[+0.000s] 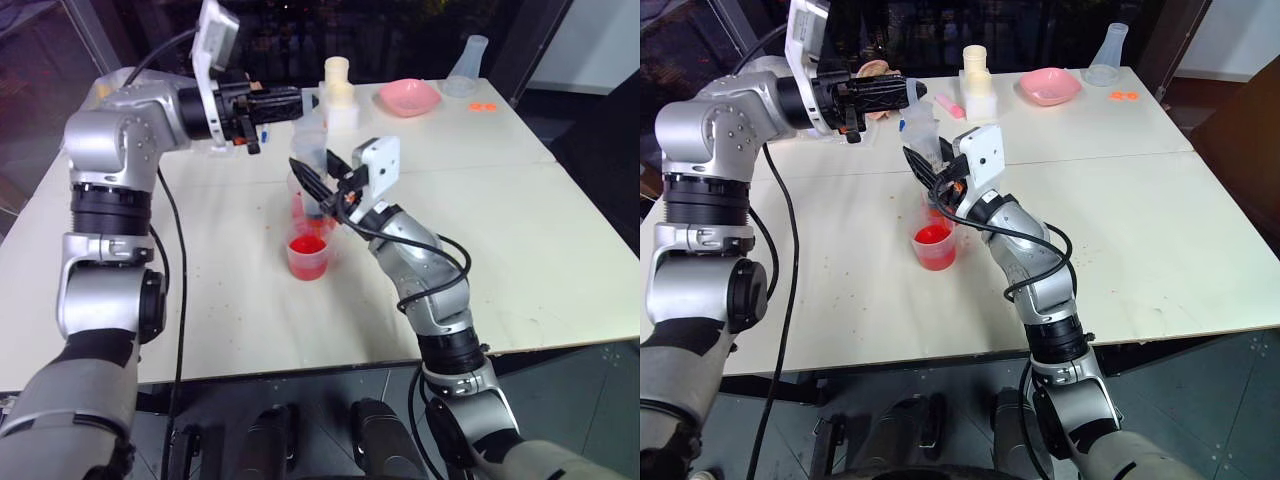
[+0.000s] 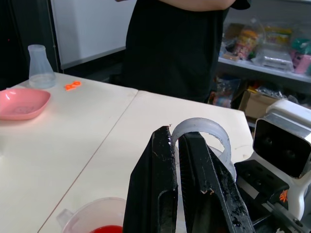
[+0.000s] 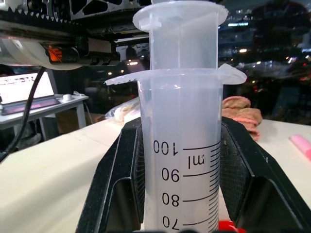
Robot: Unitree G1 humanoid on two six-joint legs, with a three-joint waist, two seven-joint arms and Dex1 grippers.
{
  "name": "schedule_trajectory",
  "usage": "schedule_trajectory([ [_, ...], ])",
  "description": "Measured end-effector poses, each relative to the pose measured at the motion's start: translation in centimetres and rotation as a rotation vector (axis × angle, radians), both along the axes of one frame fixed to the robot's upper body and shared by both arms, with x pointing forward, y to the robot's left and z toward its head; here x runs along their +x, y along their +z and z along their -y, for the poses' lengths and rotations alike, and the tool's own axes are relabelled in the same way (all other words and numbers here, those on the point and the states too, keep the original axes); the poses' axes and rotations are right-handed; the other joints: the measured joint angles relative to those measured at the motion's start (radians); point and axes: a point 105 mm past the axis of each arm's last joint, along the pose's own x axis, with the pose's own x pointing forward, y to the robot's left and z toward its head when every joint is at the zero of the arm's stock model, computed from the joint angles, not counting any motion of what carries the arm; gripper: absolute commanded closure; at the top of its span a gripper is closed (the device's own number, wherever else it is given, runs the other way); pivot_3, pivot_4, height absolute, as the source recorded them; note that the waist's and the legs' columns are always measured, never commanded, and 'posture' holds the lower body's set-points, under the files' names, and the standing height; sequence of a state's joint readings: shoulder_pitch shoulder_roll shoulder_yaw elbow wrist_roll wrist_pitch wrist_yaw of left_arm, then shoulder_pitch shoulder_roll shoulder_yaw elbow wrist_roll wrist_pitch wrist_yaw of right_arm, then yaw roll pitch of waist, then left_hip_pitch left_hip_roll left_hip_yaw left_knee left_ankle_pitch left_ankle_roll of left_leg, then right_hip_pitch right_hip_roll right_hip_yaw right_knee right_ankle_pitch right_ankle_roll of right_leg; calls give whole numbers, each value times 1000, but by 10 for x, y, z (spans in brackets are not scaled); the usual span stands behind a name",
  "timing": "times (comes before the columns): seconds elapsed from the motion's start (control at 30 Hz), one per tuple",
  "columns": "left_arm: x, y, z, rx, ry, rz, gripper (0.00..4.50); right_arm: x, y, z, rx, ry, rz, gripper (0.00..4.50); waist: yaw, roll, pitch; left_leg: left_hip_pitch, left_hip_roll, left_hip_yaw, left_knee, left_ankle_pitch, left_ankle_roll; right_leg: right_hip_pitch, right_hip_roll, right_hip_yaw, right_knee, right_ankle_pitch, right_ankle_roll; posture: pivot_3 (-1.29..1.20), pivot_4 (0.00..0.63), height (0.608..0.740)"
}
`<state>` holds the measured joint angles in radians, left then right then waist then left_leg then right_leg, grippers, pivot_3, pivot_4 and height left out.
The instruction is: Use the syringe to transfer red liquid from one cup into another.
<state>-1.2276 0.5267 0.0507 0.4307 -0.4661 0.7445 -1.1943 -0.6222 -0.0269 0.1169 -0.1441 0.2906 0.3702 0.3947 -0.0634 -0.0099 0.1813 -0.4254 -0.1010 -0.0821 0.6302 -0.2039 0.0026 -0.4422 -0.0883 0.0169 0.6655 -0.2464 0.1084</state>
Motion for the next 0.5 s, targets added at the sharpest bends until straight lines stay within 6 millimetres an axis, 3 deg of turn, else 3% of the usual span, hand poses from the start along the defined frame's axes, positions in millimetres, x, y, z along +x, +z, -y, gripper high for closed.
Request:
schedule_trajectory([
  [0.5, -1, -3, 0, 14, -1, -11, 4460, -5, 13, -1, 67, 43, -118, 3092, 5, 0, 0, 0, 0, 0, 0, 0, 0, 0, 0, 1, 0, 0, 0, 0, 150, 740],
])
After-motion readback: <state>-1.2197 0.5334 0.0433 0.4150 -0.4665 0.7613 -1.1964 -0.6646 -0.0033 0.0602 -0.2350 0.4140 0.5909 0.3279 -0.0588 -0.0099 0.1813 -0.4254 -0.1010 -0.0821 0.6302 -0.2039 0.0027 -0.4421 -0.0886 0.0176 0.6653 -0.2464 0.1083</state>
